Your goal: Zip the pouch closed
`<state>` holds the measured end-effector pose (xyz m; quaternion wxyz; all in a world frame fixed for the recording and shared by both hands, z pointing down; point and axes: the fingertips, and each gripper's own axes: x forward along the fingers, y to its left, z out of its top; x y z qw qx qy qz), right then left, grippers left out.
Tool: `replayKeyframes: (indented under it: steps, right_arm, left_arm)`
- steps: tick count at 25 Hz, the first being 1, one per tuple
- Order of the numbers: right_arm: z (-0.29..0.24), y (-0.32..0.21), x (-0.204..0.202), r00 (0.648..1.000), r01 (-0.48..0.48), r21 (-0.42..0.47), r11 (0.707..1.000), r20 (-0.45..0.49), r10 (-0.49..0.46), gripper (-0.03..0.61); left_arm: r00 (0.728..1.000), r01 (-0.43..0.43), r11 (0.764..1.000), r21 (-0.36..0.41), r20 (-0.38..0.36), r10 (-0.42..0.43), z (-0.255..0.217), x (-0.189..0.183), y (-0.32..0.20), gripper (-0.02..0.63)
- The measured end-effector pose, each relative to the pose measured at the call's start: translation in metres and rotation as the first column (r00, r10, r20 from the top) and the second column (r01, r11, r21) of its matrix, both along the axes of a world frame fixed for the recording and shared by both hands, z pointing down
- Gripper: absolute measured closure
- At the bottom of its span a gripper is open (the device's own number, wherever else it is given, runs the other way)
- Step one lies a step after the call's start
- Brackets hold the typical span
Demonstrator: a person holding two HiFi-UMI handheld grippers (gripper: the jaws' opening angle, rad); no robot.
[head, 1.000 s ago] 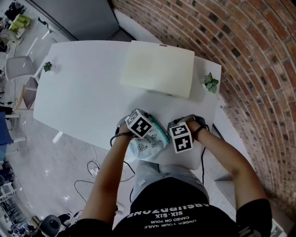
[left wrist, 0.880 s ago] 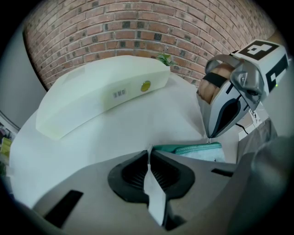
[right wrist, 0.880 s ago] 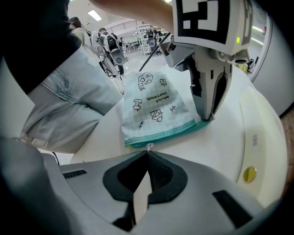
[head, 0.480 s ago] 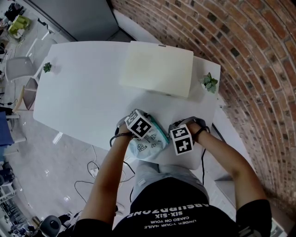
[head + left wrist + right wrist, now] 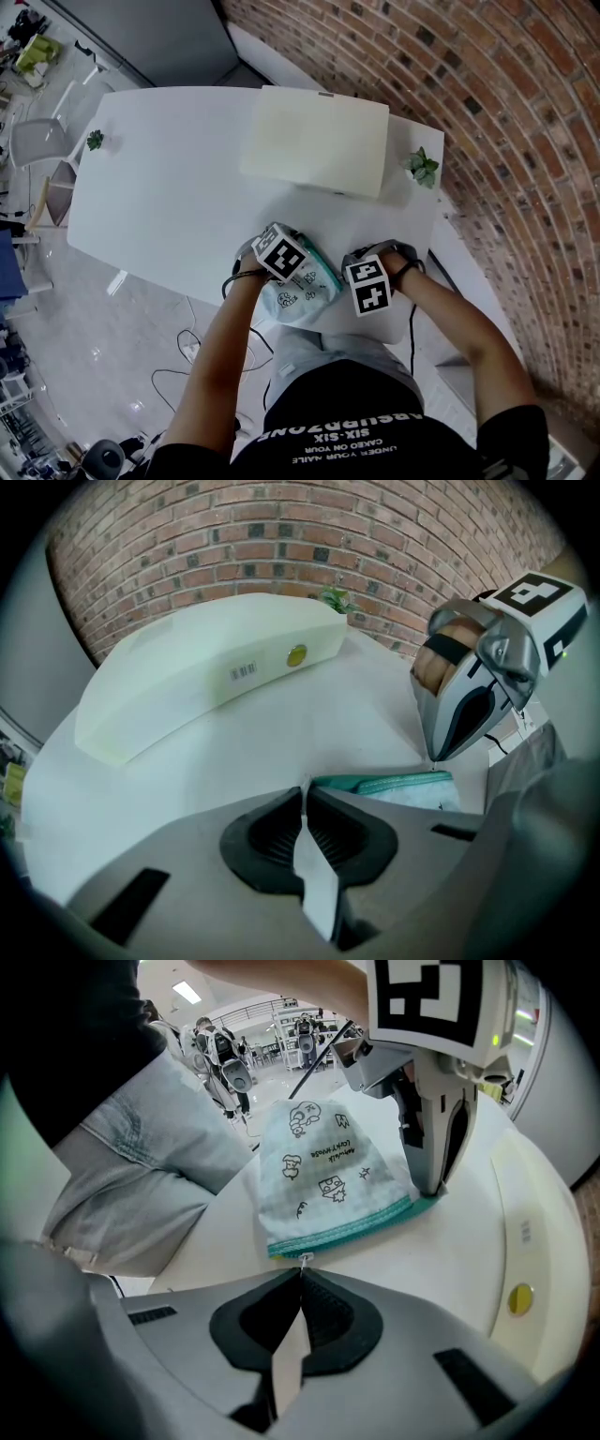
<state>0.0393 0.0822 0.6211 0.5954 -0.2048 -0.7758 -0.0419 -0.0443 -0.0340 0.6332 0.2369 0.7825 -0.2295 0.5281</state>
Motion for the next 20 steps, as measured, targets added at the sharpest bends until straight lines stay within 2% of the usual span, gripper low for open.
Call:
replayKeyframes:
  steps: [5,11,20]
  right_arm:
    - [0.0021,0.0024,0.0016,1.000,-0.005,-0.003,1.000,-0.007,0.005,0.578]
    - [0.0050,0.0011,0.0018,1.000,-0.016,0.070,0.997,0.014,0.015,0.577]
    - [0.0064,-0.0004,0.0025,0.983,-0.176,0.073,0.982,0.063,0.172,0.577]
  left_arm:
    - [1.000,0.004,1.000,0.000,0.000,-0.004,0.0001,0.0003,0.0000,0.592]
    - [1.000,0.022,1.000,0.005,-0.006,-0.021,-0.0005,-0.0003,0.0000,0.592]
    - [0.988,0.133,0.991,0.023,-0.076,-0.131,-0.0005,-0.0001,-0.0010,0.592]
